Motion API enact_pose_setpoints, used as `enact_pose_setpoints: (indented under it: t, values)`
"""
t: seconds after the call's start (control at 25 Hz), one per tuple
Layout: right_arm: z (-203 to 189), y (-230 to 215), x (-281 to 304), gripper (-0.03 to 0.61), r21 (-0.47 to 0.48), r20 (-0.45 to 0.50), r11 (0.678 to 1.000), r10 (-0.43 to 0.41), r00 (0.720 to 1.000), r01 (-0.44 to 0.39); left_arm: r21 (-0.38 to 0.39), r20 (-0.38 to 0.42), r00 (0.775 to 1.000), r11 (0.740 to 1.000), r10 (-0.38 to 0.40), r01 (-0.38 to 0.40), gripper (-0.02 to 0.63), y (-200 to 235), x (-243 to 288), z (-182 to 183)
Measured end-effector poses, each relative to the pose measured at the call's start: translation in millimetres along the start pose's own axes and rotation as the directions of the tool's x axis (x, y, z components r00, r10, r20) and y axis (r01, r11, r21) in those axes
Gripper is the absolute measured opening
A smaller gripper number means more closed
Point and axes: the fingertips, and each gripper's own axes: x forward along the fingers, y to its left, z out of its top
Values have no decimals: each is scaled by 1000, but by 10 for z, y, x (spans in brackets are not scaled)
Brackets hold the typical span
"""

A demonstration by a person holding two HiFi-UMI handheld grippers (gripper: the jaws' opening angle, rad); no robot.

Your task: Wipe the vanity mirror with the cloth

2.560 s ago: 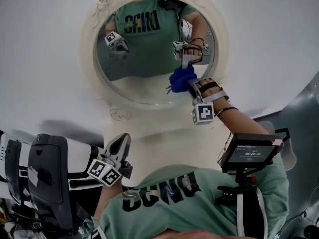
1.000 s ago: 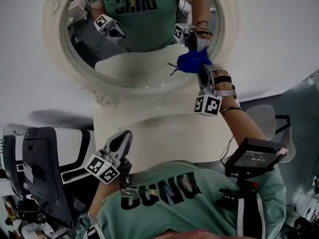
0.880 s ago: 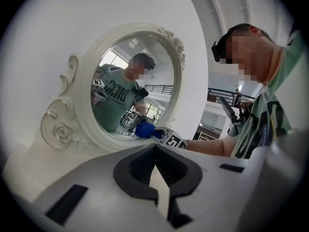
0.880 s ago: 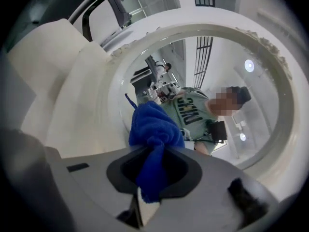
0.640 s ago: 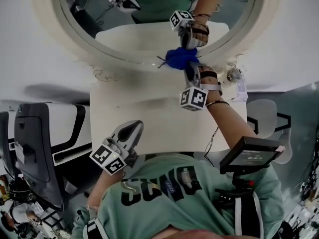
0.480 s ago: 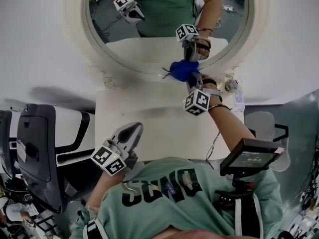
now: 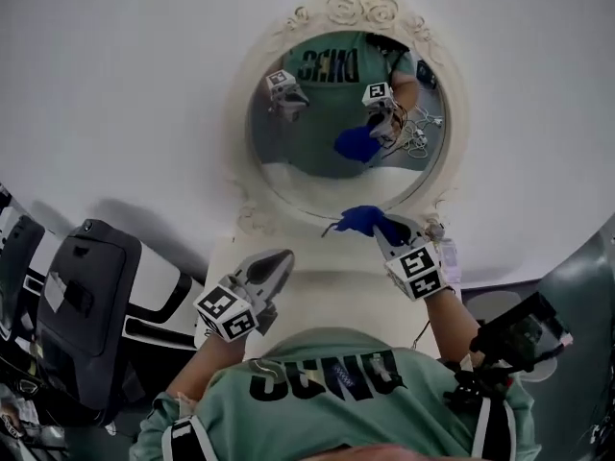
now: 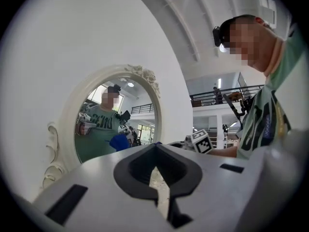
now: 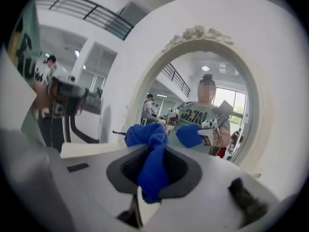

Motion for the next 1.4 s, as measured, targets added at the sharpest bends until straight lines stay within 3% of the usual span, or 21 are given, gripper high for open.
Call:
enact_pose_setpoints:
  t: [0.12, 0.28, 0.44, 0.64, 1.04, 1.4]
  values:
    - [152, 59, -342, 58, 151, 96, 988, 21, 995, -36, 65, 8, 1000, 998, 4, -4, 9, -3, 4, 86]
    - [59, 133, -618, 58, 333, 170, 938, 40, 985, -95, 143, 1, 1000, 989, 31, -30, 9, 14, 21, 107]
    - [-116, 290, -684, 57, 430, 153, 893, 76, 985, -135, 121, -30, 999, 992, 39, -35, 9, 19, 15, 25]
    - [-247, 410, -679, 57, 402, 119, 905, 99, 988, -139, 98, -48, 998, 995, 31, -26, 9, -68, 44, -101]
    - [-7, 482, -656, 57, 311, 131, 940, 104, 986, -141, 88, -27, 998, 995, 49, -46, 9, -35, -103, -62]
    - [-26, 536, -706, 57, 282, 129, 951, 97, 987, -130, 95, -18, 998, 994, 53, -51, 9, -71, -191, -81]
